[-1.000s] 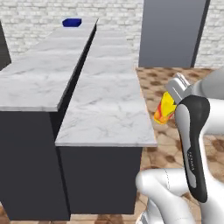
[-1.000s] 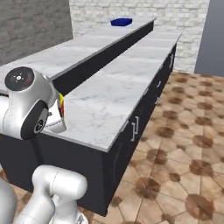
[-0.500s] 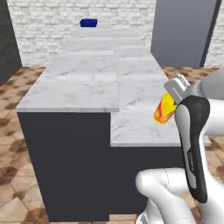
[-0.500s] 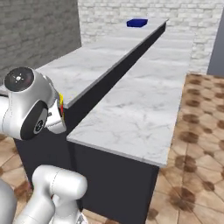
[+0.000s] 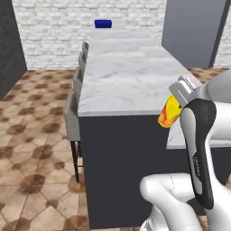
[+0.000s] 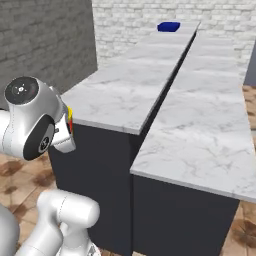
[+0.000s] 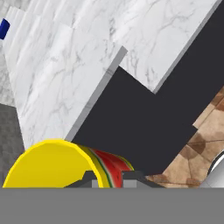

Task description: There is a tray on the dining counter. Grab the cup, mug, and pitcher and place them on the tray. The pitcher may be placed next to the tray if it cannot fit the tray.

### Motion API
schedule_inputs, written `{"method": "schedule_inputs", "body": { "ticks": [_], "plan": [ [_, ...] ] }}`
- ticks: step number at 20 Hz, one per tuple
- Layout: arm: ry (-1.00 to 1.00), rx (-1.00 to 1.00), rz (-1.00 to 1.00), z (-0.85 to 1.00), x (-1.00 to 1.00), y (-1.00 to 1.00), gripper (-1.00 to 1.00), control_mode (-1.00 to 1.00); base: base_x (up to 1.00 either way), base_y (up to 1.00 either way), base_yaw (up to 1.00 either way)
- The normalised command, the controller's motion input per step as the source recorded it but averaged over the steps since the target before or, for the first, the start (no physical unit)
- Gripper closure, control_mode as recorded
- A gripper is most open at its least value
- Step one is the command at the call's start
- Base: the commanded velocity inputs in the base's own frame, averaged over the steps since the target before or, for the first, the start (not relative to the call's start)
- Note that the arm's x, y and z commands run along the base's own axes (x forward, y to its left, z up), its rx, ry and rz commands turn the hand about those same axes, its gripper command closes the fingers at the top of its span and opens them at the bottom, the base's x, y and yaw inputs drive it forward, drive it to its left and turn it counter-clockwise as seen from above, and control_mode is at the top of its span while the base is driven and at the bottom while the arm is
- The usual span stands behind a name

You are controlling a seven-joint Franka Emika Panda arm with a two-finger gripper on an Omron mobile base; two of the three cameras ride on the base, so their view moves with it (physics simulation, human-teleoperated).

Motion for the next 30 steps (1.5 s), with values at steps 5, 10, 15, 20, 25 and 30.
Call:
{"method": "schedule_inputs", "body": {
  "ticks": [5,10,15,20,25,30],
  "plan": [
    [0.00,0.00,0.00,0.00,0.00,0.00,1.00,1.00,-0.10,1.00,-0.21],
    [0.00,0.00,0.00,0.00,0.00,0.00,1.00,1.00,0.00,1.00,-0.26],
    [0.00,0.00,0.00,0.00,0.00,0.00,1.00,1.00,0.00,1.00,-0.29],
    [0.00,0.00,0.00,0.00,0.00,0.00,1.00,1.00,0.20,1.00,-0.31],
    [0.00,0.00,0.00,0.00,0.00,0.00,1.00,1.00,0.65,1.00,-0.41],
    [0.00,0.00,0.00,0.00,0.00,0.00,1.00,1.00,0.96,1.00,-0.55]
  ]
}}
